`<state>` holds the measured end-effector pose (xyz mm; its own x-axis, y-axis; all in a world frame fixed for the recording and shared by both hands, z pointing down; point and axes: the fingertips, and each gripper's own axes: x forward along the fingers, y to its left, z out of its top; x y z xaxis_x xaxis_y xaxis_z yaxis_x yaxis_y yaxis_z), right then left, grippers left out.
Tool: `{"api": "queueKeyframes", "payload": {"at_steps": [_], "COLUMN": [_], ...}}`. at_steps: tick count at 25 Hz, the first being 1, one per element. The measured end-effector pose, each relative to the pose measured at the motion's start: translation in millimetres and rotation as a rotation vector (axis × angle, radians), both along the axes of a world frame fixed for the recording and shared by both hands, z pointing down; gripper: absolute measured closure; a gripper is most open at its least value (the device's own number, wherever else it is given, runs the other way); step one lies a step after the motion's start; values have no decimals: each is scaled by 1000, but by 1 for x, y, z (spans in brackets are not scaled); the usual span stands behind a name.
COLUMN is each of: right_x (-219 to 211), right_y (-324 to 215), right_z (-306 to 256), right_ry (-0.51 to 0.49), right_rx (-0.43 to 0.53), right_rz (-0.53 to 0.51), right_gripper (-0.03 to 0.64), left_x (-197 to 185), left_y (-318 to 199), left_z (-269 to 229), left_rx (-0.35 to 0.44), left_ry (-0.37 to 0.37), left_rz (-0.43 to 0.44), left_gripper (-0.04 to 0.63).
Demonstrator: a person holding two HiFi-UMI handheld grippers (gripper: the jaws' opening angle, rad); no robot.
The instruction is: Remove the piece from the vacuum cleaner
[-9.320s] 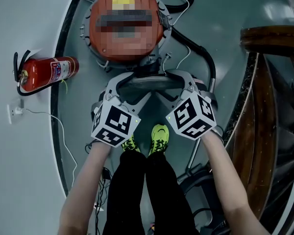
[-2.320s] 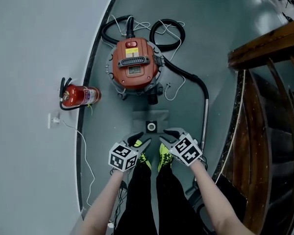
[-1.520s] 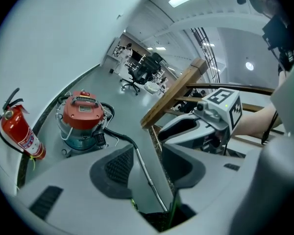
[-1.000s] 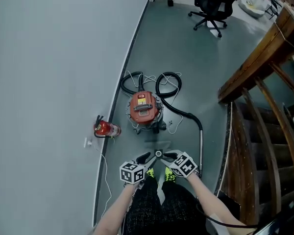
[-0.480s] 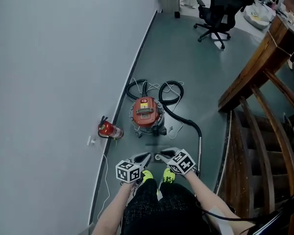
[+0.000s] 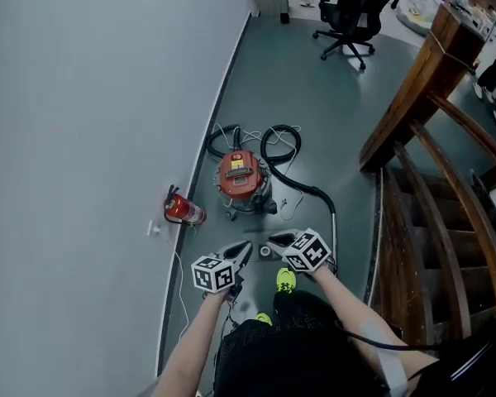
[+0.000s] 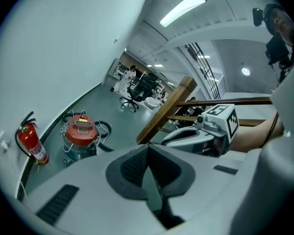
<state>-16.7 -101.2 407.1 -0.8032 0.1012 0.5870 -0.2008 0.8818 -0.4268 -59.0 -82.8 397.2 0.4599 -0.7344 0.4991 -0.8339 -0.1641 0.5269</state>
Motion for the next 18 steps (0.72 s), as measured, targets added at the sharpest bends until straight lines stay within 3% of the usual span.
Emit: {"api": "queueKeyframes", "payload": {"at_steps": [9,18], "right_x": [13,28], "right_y": [30,71], "right_z": [-18,-35], "right_ry": [-15,-38], "right_rx": [-8,49], "right_rz": [61,131], "right_gripper": [571,571], "left_x": [21,44], "left_y": [42,93], "left_z": [-8,-26], "left_rx": [19,76], "left_ry": [40,39], "left_rz": [33,88], "left_gripper": [586,585]}}
